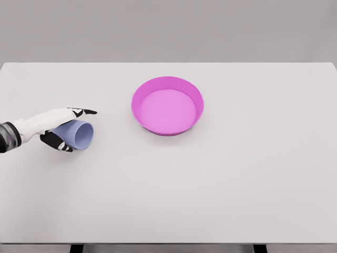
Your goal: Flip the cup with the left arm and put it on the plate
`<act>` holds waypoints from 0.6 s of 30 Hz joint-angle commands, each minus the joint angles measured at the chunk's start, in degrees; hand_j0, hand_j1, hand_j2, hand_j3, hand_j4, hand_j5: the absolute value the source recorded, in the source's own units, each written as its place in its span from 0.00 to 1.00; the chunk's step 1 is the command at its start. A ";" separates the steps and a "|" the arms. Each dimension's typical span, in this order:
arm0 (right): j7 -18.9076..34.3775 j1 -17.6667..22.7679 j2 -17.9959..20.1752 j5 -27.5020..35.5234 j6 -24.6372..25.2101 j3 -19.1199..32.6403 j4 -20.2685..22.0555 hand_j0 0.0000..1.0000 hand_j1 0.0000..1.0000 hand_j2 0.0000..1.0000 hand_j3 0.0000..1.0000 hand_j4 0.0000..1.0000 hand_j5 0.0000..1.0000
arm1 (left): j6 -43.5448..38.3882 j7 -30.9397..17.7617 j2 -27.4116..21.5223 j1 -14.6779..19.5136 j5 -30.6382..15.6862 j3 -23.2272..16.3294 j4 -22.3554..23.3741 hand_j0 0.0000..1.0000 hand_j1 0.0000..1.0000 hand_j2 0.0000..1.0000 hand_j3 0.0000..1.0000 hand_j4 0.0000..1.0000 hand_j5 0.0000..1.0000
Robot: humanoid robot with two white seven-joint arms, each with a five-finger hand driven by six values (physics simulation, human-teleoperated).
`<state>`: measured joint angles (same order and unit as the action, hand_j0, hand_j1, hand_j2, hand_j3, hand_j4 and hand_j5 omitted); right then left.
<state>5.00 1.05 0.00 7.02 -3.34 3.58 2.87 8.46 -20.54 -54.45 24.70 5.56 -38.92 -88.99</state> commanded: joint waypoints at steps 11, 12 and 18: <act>0.01 0.00 0.00 0.01 0.00 0.02 -0.06 1.00 1.00 1.00 1.00 1.00 1.00 | -1.69 -0.11 0.13 -0.09 -0.82 -0.80 -0.57 0.86 0.86 0.86 0.86 0.86 0.86; 0.01 0.00 0.00 0.01 0.00 0.02 0.03 1.00 1.00 1.00 1.00 1.00 1.00 | -1.69 -0.11 0.13 -0.09 -0.90 -1.07 -0.57 0.85 0.85 0.85 0.85 0.85 0.85; 0.01 0.00 0.00 0.01 0.00 -0.07 -0.06 1.00 1.00 1.00 1.00 1.00 1.00 | -2.48 -0.03 0.13 0.18 -3.45 -1.15 -0.84 0.79 0.79 0.79 0.79 0.79 0.79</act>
<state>5.00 0.97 0.00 7.02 -3.34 3.56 2.86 6.16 -20.61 -54.20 24.96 2.94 -40.01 -89.75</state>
